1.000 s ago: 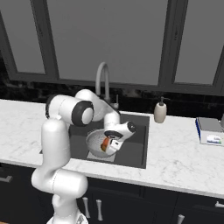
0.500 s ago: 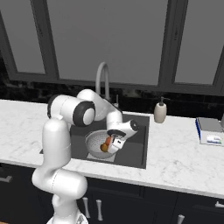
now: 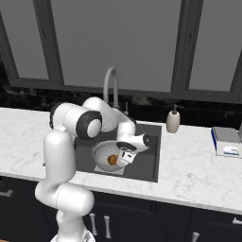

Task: Put the colander in the sink, put the pear, orange in the colander, and turn on the sink faucet and pour water over the colander.

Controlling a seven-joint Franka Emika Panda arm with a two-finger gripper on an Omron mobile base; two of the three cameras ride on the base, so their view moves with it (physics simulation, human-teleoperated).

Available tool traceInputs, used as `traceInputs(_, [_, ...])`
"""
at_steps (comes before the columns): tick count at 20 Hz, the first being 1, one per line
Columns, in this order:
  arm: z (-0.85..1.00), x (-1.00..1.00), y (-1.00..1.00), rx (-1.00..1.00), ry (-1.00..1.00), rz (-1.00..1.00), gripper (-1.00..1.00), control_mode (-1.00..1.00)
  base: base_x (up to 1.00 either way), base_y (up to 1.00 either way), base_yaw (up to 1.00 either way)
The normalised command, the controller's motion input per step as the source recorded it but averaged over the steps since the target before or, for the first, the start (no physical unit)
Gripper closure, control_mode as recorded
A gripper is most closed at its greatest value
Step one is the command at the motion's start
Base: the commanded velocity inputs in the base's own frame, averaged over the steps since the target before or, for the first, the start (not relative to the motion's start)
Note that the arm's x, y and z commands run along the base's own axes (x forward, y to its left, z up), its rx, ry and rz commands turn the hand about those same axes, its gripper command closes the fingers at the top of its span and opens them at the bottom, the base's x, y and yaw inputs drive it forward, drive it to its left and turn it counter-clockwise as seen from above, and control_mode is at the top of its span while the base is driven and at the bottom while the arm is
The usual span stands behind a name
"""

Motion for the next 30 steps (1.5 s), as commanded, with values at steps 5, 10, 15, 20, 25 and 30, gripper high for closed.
traceInputs(5, [0.77, -0.51, 0.00, 0.15, -0.27, 0.00, -1.00, -1.00, 0.00, 0.00, 0.00])
traceInputs(10, [0.97, -0.30, 0.03, 0.15, -0.26, 0.00, -1.00, -1.00, 0.00, 0.00, 0.00])
traceInputs(15, [0.99, -0.03, 0.06, 0.13, -0.03, 0.00, -1.00, -1.00, 0.00, 0.00, 0.00])
traceInputs(20, [0.70, 0.02, -0.03, 0.17, 0.03, 0.00, -1.00, -1.00, 0.00, 0.00, 0.00])
traceInputs(25, [0.34, 0.30, -0.03, 0.23, 0.04, -0.01, -1.00, -1.00, 0.00, 0.00, 0.00])
traceInputs(30, [0.03, 0.57, 0.00, 0.21, 0.13, -0.05, -1.00, -1.00, 0.00, 0.00, 0.00])
